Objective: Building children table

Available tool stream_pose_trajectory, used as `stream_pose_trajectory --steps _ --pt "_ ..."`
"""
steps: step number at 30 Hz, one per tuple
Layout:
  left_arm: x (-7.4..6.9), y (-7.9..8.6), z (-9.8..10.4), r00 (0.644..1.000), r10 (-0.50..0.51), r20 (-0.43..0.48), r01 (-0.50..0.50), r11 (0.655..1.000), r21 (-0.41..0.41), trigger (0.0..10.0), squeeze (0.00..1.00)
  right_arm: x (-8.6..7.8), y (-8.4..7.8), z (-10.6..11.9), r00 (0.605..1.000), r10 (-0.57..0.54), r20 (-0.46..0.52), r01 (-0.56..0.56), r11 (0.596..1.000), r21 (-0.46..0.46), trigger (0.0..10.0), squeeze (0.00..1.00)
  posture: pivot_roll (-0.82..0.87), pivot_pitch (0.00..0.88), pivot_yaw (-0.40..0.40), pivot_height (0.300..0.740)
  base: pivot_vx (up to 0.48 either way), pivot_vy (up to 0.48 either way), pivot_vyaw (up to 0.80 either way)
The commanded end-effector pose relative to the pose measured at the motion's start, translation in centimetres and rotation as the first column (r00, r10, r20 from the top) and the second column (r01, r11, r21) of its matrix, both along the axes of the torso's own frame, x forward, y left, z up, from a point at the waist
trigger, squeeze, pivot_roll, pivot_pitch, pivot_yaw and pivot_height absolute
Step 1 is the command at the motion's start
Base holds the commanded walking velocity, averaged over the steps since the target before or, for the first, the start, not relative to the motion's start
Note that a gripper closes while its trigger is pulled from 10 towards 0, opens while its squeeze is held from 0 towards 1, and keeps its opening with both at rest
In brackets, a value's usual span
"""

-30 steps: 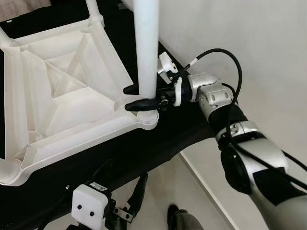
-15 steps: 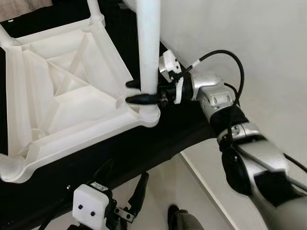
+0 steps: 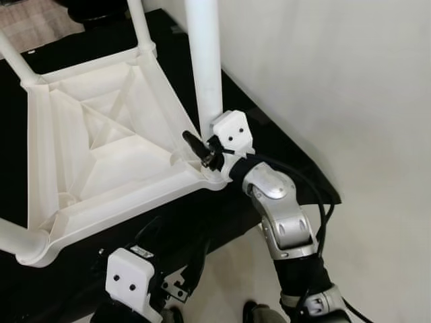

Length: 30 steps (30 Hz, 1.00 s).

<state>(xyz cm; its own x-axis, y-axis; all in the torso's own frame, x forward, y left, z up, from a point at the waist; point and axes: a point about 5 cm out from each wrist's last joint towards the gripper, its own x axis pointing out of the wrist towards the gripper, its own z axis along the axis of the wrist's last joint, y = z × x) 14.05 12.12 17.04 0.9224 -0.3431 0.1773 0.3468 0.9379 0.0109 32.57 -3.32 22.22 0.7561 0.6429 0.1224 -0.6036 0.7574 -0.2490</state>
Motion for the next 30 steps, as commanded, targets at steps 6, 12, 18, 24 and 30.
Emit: stream_pose_trajectory --steps 6,12,18,24,30 --pt "0.2 0.3 -0.6 0.999 0.011 -0.031 -0.011 1.0 0.001 10.0 0.0 -2.0 4.0 0.1 0.962 0.268 -0.051 -0.269 0.963 -0.018 10.0 0.8 0.07 0.252 -0.014 0.74 0.0 0.0 0.0" --pt "0.3 0.2 -0.7 1.0 0.004 -0.029 -0.004 1.0 -0.004 10.0 0.0 -0.6 3.0 0.8 0.897 0.442 -0.014 -0.441 0.894 -0.081 10.0 1.0 0.07 0.253 -0.018 0.74 0.0 0.0 0.0" --pt "0.0 -0.2 -0.5 1.0 0.008 -0.026 -0.008 1.0 -0.006 10.0 0.0 0.4 0.6 0.7 0.715 0.691 -0.103 -0.694 0.686 -0.218 10.0 0.0 0.09 0.273 -0.032 0.74 0.0 0.0 0.0" --pt "-0.4 -0.3 -0.4 1.0 0.009 -0.029 -0.009 1.0 -0.008 10.0 0.0 1.8 -0.2 1.5 0.685 0.713 -0.15 -0.728 0.662 -0.179 10.0 0.0 0.1 0.285 -0.037 0.74 0.0 0.0 0.0" --pt "-1.0 -0.3 -0.2 0.999 0.012 -0.036 -0.012 1.0 -0.008 10.0 0.0 2.6 -0.3 2.6 0.597 0.779 -0.191 -0.802 0.571 -0.176 10.0 0.0 0.14 0.307 -0.036 0.74 0.0 0.0 0.0"
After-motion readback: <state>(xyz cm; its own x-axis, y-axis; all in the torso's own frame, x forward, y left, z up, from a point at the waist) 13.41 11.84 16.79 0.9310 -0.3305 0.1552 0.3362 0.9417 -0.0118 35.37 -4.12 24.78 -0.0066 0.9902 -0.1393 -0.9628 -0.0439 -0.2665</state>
